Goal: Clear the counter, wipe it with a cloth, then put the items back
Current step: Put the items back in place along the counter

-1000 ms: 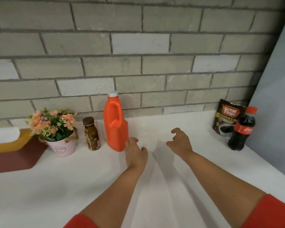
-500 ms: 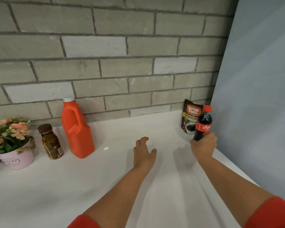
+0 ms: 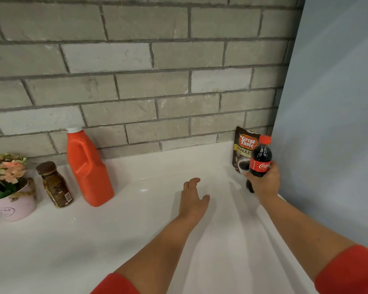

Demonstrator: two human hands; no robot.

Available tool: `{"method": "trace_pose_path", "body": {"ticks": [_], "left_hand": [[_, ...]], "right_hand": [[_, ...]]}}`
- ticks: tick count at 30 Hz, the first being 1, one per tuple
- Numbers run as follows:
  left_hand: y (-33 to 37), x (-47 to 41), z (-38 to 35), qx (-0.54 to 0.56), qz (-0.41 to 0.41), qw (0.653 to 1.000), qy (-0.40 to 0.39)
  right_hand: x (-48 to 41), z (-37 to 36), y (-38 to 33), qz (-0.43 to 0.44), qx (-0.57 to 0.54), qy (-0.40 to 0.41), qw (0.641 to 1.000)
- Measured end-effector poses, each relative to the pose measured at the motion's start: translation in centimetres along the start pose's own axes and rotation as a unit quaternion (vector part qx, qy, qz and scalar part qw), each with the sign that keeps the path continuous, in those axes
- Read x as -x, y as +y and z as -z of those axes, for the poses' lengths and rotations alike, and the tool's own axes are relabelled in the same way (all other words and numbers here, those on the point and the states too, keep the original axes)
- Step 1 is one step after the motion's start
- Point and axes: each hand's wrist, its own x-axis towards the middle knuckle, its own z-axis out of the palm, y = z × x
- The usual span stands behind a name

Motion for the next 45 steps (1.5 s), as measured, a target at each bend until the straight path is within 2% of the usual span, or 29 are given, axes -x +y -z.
{"method": "trace_pose_path", "body": {"ticks": [15,25,29,37,45], "left_hand": [[-1.9,0.0,1.1,0.008,0.022,1.0,0.008],[-3.7,-0.4,6.8,0.012,0.012,0.998,0.06],[-5.0,-0.6,9.4,0.038,0.029,0.996,0.079],[-8.4,-0.9,13.8,0.176,0.076,0.973,0.13],[-10.7,-1.2,16.0,0.22,0.052,0.967,0.119]], "right_hand": [[0.8,-1.8,-1.1,0.04,0.09,-0.037,0.994],[9.0,-9.9,-6.5,0.143,0.052,-0.174,0.973],[11.8,-13.4,-8.6,0.161,0.027,-0.225,0.961],[15.8,-19.2,-11.1,0.188,0.013,-0.295,0.937],[17.1,-23.3,-11.7,0.181,0.019,-0.316,0.931]]}}
